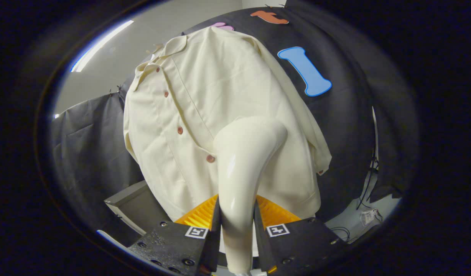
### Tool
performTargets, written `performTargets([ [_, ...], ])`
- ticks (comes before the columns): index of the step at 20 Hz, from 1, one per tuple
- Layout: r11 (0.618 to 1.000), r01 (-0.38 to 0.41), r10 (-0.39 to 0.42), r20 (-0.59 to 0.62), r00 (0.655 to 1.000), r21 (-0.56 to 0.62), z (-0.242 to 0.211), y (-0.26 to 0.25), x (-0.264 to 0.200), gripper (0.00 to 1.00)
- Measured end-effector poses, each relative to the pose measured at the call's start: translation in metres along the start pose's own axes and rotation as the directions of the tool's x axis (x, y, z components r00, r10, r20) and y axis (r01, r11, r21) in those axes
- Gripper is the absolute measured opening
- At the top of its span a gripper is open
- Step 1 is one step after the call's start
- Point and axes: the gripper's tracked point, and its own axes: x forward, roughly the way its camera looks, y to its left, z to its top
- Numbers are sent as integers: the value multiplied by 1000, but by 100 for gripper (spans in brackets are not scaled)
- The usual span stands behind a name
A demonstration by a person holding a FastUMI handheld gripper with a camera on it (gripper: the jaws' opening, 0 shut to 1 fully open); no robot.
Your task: Iron the clothes twice with a garment steamer, once on the left side and once on the right side.
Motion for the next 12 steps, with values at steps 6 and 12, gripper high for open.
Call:
performTargets([
  [6, 997, 34, -31, -47, 998, 76, -66, -30, -11, 41],
  [12, 992, 73, -63, -96, 993, 100, -109, -46, -18, 41],
])
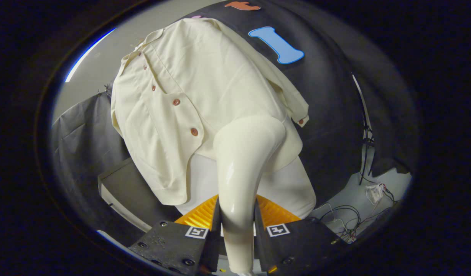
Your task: Iron the clothes twice with a garment steamer, once on the left side and once on the right side.
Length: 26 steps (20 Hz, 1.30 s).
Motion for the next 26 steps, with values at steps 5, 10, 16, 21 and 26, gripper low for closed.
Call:
performTargets([
  [5, 1000, 20, -20, 11, 1000, 15, -6, 0, -9, 41],
  [10, 1000, -4, 3, 54, 999, 16, 3, 34, -36, 41],
  [16, 997, -58, 64, 101, 993, -58, 13, 114, -78, 41],
  [21, 987, -92, 111, 144, 983, -133, 18, 190, -108, 40],
  [26, 972, -122, 164, 209, 964, -203, 29, 275, -140, 40],
])
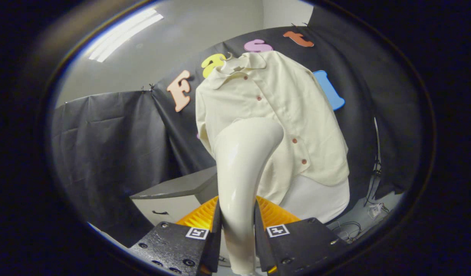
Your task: Iron the clothes twice with a garment steamer, once on the left side and once on the right side.
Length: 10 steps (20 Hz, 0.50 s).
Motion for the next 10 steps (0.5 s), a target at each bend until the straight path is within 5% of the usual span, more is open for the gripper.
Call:
performTargets([
  [10, 984, -9, 30, 119, 992, -181, 38, 153, -21, 41],
])
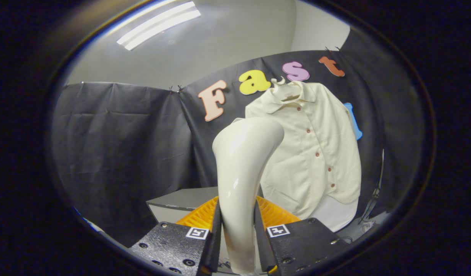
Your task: Iron the clothes twice with a garment steamer, once on the left side and once on the right side.
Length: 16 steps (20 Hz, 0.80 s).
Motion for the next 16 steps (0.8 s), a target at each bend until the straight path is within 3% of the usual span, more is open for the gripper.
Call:
performTargets([
  [7, 985, 154, -152, 36, 988, -76, -14, 68, -6, 41],
  [16, 984, 173, -168, 86, 982, -50, -27, 118, -17, 41],
])
